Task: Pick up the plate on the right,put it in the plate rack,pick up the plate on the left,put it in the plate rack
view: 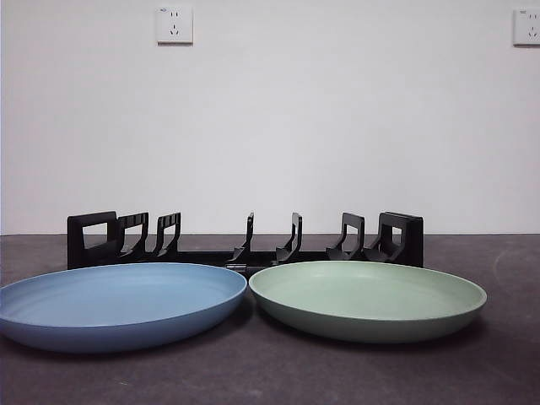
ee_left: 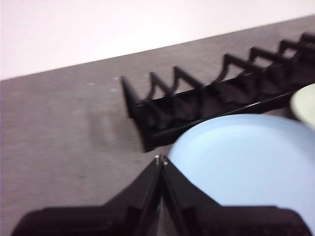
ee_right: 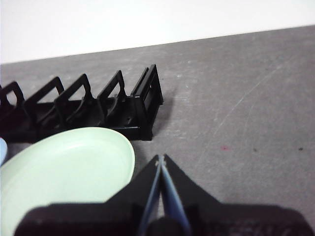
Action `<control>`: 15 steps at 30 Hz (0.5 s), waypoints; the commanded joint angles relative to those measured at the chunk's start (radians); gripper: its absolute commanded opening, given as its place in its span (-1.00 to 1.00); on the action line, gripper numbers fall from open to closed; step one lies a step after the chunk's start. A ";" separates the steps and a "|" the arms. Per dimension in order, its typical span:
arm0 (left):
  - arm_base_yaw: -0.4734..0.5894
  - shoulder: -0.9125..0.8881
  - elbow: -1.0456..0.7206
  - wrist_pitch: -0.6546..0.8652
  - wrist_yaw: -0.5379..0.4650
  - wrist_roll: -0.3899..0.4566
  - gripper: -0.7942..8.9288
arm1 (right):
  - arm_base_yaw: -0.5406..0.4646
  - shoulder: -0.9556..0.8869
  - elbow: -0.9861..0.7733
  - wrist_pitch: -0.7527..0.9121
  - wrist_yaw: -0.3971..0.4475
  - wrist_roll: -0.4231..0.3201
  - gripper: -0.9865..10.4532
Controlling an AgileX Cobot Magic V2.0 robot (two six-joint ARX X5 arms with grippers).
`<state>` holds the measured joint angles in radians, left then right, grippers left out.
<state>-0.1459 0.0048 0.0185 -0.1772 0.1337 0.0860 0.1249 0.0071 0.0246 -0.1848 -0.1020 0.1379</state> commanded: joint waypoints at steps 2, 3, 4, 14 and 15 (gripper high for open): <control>0.002 -0.003 -0.014 0.019 0.032 -0.227 -0.84 | 0.001 -0.001 -0.016 0.005 -0.001 0.144 -0.82; 0.002 -0.003 -0.014 0.019 0.031 -0.270 -0.85 | 0.001 -0.001 -0.016 0.005 -0.002 0.179 -0.82; 0.002 -0.003 -0.014 0.019 0.031 -0.307 -0.85 | 0.001 -0.001 -0.016 0.005 -0.002 0.210 -0.82; 0.002 0.009 0.022 0.018 0.058 -0.430 -0.85 | 0.000 0.031 0.021 0.005 -0.001 0.239 -0.84; 0.002 0.019 0.035 0.018 0.056 -0.432 -0.85 | 0.000 0.047 0.033 0.005 0.003 0.238 -0.84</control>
<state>-0.1459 0.0204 0.0357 -0.1692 0.1925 -0.3252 0.1249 0.0490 0.0422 -0.1902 -0.1024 0.3641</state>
